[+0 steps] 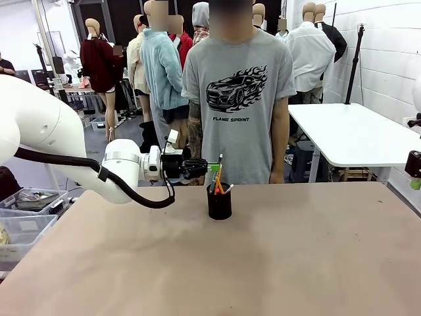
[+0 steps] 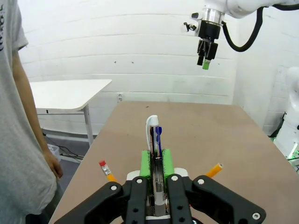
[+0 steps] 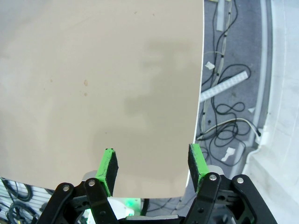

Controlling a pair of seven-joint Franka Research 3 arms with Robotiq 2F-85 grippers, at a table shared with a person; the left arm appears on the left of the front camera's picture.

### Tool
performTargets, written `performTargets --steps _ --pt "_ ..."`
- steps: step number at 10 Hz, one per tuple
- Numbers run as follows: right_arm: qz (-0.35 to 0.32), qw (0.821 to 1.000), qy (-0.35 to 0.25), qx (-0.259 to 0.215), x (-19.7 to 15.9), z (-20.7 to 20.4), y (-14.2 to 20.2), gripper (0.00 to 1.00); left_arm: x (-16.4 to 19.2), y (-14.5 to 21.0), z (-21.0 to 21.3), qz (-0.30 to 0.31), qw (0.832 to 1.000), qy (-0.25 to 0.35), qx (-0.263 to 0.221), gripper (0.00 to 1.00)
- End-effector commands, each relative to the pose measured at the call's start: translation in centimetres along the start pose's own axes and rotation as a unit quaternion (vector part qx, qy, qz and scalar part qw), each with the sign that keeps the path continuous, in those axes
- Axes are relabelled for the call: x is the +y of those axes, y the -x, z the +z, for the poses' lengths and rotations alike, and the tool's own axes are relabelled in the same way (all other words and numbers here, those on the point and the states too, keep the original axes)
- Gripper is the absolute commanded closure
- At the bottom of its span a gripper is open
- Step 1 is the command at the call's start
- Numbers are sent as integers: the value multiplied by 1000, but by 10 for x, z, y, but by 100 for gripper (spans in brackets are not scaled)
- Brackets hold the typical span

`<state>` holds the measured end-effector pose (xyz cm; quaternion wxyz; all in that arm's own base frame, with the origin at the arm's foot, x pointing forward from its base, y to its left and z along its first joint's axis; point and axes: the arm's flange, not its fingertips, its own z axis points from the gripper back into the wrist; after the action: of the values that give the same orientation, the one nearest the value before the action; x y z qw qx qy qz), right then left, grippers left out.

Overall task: Place the pens into the pen holder.
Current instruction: Pick up a writing instrument from the table and place it into the Pen holder.

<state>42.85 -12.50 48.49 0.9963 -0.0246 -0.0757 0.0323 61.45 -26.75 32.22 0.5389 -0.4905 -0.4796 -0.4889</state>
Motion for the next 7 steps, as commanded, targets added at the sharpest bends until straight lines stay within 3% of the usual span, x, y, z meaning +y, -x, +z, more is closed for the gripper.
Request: performTargets --steps 1,3,5,7 --pt "-5 1000 1 2 1 -1 -1 24 1 1 -6 9 1000 14 9 63" --pt "-5 1000 1 2 1 -1 -1 24 0 -1 -7 10 1000 14 11 24" --pt "-5 1000 1 2 1 -1 -1 24 -3 -17 1 6 1000 -13 16 24" --pt "-5 1000 1 2 1 -1 -1 24 -16 -50 34 0 997 -38 67 24"
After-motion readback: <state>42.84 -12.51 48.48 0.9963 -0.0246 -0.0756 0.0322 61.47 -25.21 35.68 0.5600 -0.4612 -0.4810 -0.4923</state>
